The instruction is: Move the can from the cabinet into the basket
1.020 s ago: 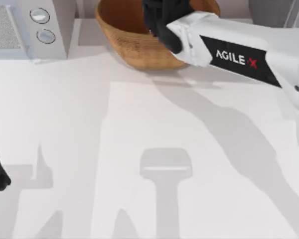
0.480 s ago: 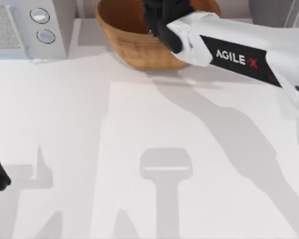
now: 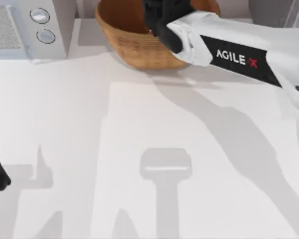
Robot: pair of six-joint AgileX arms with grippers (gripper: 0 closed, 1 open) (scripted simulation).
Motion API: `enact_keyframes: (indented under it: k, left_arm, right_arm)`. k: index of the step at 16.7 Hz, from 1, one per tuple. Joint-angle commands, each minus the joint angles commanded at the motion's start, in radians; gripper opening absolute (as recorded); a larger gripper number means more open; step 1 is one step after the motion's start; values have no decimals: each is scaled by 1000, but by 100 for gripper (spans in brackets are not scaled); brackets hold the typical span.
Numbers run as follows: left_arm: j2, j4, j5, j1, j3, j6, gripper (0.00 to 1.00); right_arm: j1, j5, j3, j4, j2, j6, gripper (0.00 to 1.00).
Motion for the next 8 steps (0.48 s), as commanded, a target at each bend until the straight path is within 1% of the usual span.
enact_keyframes:
  k: [6,8]
  left_arm:
    - [0,0,0,0,0,0,100]
    - [0,0,0,0,0,0,100]
  right_arm:
    - [3,0,0,0,0,0,100]
    - [-7,-20,-30,-3,-30,1,100]
